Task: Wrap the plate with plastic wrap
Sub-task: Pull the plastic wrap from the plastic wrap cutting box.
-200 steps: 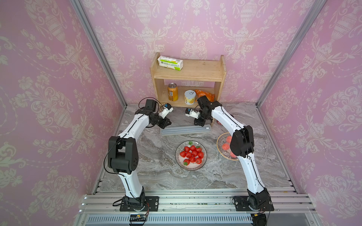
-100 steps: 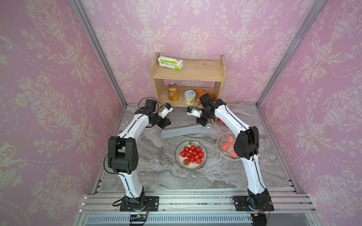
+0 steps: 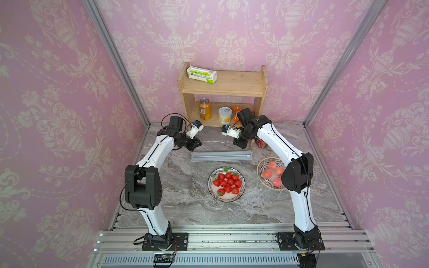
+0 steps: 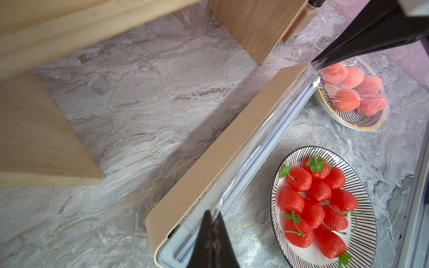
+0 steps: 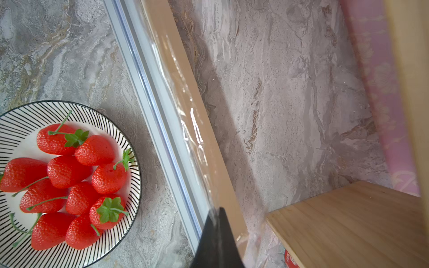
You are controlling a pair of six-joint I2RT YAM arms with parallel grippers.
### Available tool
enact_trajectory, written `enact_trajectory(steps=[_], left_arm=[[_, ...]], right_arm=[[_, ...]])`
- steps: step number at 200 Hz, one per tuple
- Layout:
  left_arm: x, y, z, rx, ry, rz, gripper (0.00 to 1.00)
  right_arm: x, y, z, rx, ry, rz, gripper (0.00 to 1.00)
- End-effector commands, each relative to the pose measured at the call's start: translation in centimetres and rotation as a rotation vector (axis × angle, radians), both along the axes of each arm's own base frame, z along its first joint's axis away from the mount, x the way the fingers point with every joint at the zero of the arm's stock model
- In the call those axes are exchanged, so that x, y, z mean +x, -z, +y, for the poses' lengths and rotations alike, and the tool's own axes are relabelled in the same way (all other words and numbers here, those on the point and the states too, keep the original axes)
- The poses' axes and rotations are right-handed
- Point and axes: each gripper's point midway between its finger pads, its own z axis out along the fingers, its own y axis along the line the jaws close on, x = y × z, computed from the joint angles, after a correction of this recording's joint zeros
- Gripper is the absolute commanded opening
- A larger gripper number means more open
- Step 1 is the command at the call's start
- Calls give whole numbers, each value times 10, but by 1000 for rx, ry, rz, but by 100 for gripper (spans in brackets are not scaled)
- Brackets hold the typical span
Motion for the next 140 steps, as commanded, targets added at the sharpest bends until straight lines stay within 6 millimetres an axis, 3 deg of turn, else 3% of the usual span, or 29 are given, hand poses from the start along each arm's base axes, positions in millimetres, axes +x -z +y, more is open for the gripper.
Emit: enact_trajectory(steps=[1,140], left_arm=[[-5,-20,0,-33,-3,-29,0],[-12,-66,-5,-91,2,-115,0]], right_arm=[[-5,-28,-1,24,6,-47,0],[-12,-68,-6,61,40,-123,0]])
